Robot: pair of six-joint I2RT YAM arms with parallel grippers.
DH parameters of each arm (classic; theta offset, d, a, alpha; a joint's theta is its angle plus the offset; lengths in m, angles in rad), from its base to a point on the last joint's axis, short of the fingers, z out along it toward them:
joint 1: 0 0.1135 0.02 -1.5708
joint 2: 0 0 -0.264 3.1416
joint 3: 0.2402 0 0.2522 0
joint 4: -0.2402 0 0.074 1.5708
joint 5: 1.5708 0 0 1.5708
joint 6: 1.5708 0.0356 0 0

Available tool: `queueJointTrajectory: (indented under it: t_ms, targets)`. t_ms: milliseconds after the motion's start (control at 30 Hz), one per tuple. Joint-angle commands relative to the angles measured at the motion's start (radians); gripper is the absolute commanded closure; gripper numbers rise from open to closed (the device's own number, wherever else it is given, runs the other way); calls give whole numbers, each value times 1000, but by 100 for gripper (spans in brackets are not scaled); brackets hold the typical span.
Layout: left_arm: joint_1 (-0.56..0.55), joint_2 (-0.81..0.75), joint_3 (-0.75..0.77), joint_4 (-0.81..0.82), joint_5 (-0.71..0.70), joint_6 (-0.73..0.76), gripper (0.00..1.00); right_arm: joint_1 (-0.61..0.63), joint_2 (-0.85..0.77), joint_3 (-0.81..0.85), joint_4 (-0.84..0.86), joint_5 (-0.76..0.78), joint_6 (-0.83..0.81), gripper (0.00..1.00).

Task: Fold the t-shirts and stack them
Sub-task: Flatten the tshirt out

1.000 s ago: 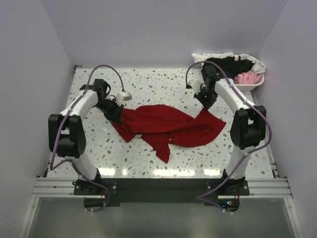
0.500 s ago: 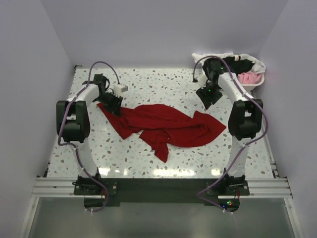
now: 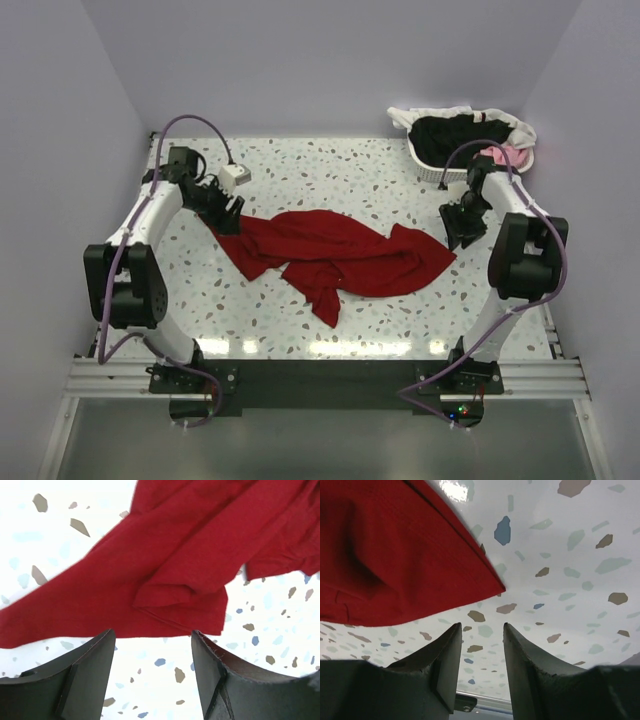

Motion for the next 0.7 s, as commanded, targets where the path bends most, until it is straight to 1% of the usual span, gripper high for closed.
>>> queueJointTrajectory:
  t_ms: [0, 33, 200, 267, 433, 533, 633, 667]
  targets:
    - [-2, -74, -42, -21, 36, 54, 33, 3, 2, -20, 101, 53, 92, 58]
    - [-27, -83, -48, -20, 36, 57, 32, 3, 17, -23, 104, 53, 98, 58]
    - [-49, -141, -115, -14, 16, 109, 29, 3, 48, -52, 127, 50, 130, 57]
    - [-69, -170, -141, 2, -8, 126, 27, 4, 60, -76, 145, 53, 132, 57]
    - [-132, -212, -214, 52, -76, 155, 27, 6, 79, -115, 165, 42, 142, 58]
    - [-170, -229, -258, 91, -122, 193, 28, 4, 89, -133, 178, 39, 141, 65]
    - [-209, -243, -306, 109, -131, 262, 31, 6, 105, -126, 179, 24, 144, 81]
    - [-216, -249, -316, 132, -137, 273, 32, 6, 106, -120, 179, 13, 145, 94]
